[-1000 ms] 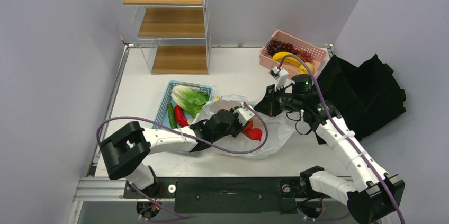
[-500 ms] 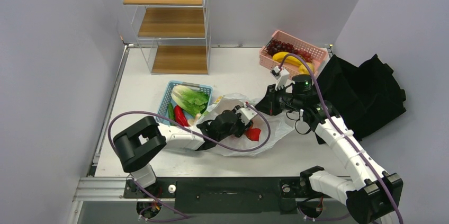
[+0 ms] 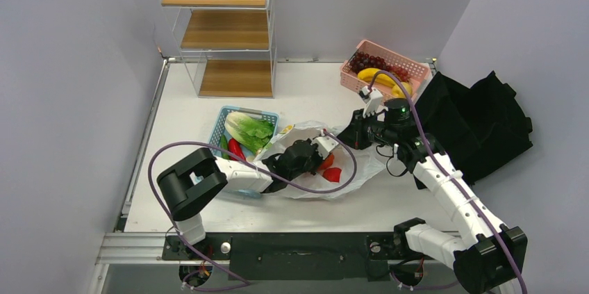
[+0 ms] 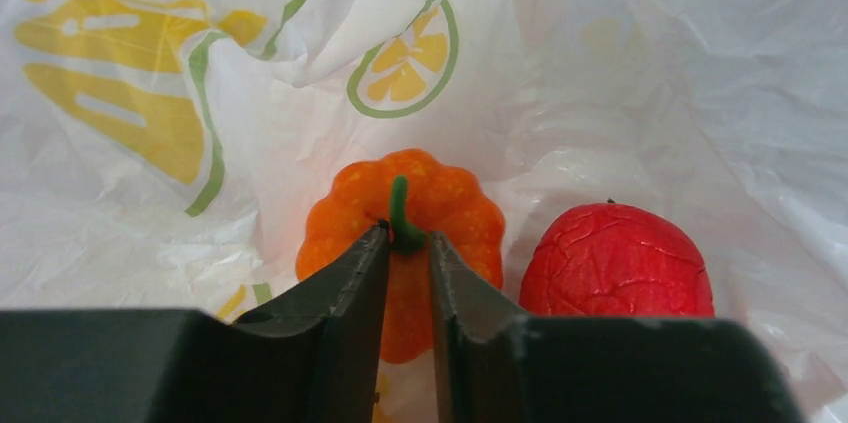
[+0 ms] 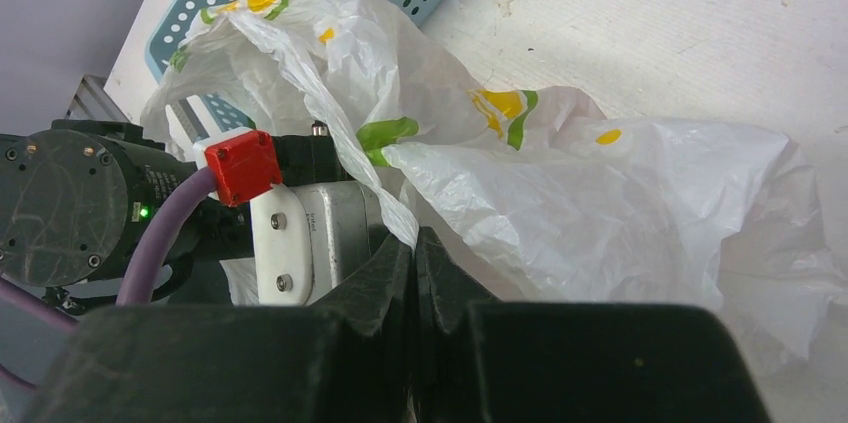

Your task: Untie the knot of the grocery bags and take out the mixed food

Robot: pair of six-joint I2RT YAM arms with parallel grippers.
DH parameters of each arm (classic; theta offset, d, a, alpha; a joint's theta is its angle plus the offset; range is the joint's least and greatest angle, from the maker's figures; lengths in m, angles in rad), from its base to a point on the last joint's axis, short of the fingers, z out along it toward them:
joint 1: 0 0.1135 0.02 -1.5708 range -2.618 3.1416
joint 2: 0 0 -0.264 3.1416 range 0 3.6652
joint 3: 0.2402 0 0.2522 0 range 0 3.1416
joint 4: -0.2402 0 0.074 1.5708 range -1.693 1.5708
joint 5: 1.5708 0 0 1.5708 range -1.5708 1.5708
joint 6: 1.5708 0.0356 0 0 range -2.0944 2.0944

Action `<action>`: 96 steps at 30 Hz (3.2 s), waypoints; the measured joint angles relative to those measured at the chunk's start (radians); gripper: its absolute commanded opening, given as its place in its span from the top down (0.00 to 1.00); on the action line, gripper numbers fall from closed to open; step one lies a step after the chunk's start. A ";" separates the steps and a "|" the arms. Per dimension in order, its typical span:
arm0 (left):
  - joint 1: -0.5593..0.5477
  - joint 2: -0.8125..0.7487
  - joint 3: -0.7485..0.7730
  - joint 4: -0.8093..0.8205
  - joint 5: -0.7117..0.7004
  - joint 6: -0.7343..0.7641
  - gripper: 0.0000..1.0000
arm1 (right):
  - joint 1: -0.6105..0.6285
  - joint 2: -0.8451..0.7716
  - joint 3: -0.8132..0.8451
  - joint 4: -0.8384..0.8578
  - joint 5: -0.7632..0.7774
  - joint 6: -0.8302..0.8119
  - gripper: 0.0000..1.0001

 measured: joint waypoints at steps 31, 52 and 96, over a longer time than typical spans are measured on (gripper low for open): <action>-0.002 -0.092 0.019 0.019 0.138 0.115 0.60 | 0.001 -0.018 -0.037 -0.004 -0.063 0.003 1.00; 0.013 0.101 0.049 0.203 0.146 0.169 0.57 | -0.016 -0.023 -0.045 -0.026 -0.028 -0.003 1.00; -0.001 -0.494 -0.027 -0.105 0.384 0.186 1.00 | -0.061 -0.015 -0.045 -0.041 -0.087 -0.006 1.00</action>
